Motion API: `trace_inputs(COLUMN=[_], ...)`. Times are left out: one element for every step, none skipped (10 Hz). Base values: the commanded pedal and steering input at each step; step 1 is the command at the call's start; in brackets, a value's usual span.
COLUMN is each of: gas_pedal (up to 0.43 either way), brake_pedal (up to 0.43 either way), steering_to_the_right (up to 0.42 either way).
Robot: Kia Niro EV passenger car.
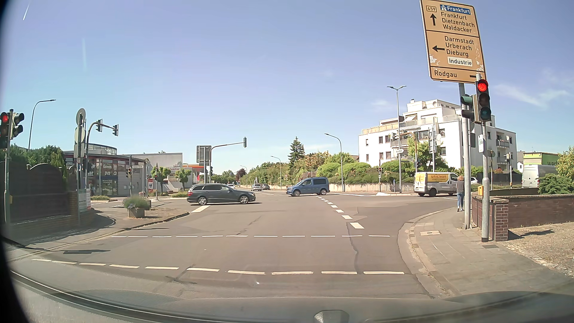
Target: Follow the waypoints while adhering to traffic rules and regulations
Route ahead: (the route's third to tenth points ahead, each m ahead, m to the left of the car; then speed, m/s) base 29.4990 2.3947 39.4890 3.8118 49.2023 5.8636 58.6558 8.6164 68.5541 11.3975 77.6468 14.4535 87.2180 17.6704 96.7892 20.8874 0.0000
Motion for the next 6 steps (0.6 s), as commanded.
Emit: trace_inputs(gas_pedal=[0.0,0.0,0.0,0.0,0.0,0.0], brake_pedal=[0.366,0.366,0.366,0.366,0.366,0.366], steering_to_the_right=[-0.004,-0.004,-0.004,-0.004,-0.004,-0.004])
